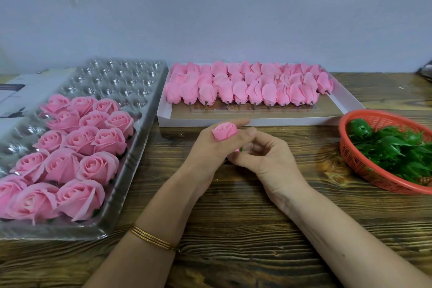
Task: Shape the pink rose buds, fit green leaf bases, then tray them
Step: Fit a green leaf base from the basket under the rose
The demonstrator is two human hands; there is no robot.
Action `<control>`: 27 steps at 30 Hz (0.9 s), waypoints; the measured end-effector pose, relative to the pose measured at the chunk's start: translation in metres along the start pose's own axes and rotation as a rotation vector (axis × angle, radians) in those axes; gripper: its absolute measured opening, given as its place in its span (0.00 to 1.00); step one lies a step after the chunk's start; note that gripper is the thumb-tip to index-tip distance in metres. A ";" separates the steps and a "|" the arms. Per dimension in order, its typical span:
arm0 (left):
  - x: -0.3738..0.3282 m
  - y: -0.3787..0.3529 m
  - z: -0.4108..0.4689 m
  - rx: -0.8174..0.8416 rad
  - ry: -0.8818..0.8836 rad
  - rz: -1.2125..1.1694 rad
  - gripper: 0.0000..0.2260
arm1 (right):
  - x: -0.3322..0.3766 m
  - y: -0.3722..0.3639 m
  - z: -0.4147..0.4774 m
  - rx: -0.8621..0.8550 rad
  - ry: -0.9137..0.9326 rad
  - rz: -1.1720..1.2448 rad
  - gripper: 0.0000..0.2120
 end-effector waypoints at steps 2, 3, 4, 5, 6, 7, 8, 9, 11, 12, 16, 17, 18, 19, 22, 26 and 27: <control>0.001 0.003 0.000 -0.032 0.003 -0.026 0.23 | -0.002 0.004 0.001 -0.029 -0.010 0.040 0.13; 0.001 0.004 0.000 -0.050 0.008 -0.053 0.24 | -0.003 0.006 0.002 -0.048 -0.013 0.052 0.12; 0.002 0.004 -0.001 -0.062 0.013 -0.079 0.25 | -0.003 0.009 0.002 -0.069 -0.012 0.054 0.11; 0.003 0.003 -0.002 -0.065 0.020 -0.098 0.26 | -0.004 0.012 0.003 -0.091 -0.008 0.049 0.11; 0.005 0.001 -0.002 -0.060 0.026 -0.112 0.26 | -0.004 0.014 0.003 -0.111 -0.003 0.043 0.12; 0.007 -0.002 -0.003 -0.050 0.032 -0.128 0.24 | -0.004 0.016 0.003 -0.129 0.004 0.037 0.12; 0.009 -0.005 -0.003 -0.041 0.036 -0.147 0.22 | -0.003 0.017 0.003 -0.144 0.013 0.034 0.13; 0.010 -0.008 -0.003 -0.031 0.037 -0.164 0.19 | -0.003 0.018 0.003 -0.154 0.022 0.033 0.13; 0.011 -0.014 -0.003 -0.007 0.028 -0.164 0.15 | -0.002 0.017 0.002 -0.147 0.036 0.035 0.14; 0.011 -0.016 -0.003 0.004 0.021 -0.155 0.14 | 0.000 0.016 0.002 -0.129 0.045 0.033 0.15; 0.014 -0.015 -0.002 -0.017 0.041 -0.187 0.18 | 0.002 0.010 0.001 -0.068 0.069 0.002 0.16; 0.014 -0.013 -0.002 -0.027 0.048 -0.185 0.17 | 0.001 0.009 0.001 -0.060 0.070 -0.010 0.15; 0.015 -0.011 -0.001 -0.032 0.055 -0.181 0.14 | 0.001 0.008 0.002 -0.049 0.071 -0.020 0.15; 0.016 -0.010 -0.001 -0.033 0.060 -0.178 0.13 | 0.001 0.006 0.002 -0.035 0.071 -0.024 0.15; 0.013 -0.009 -0.001 -0.021 0.048 -0.165 0.12 | 0.001 0.002 0.004 0.029 0.070 -0.005 0.17; 0.010 -0.008 0.000 -0.011 0.026 -0.121 0.04 | 0.000 -0.003 0.005 0.101 0.066 0.012 0.18; 0.010 -0.007 0.000 -0.020 0.027 -0.113 0.06 | 0.000 -0.004 0.005 0.112 0.066 0.007 0.16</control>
Point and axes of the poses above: each hand's wrist, its own z-axis towards the middle knuckle, its own y-axis out of the back of the hand, x = y × z, the point moved 10 cm from there along z, towards the middle knuckle, and after that the axes turned 4 degrees about -y, right-handed, at the moved point
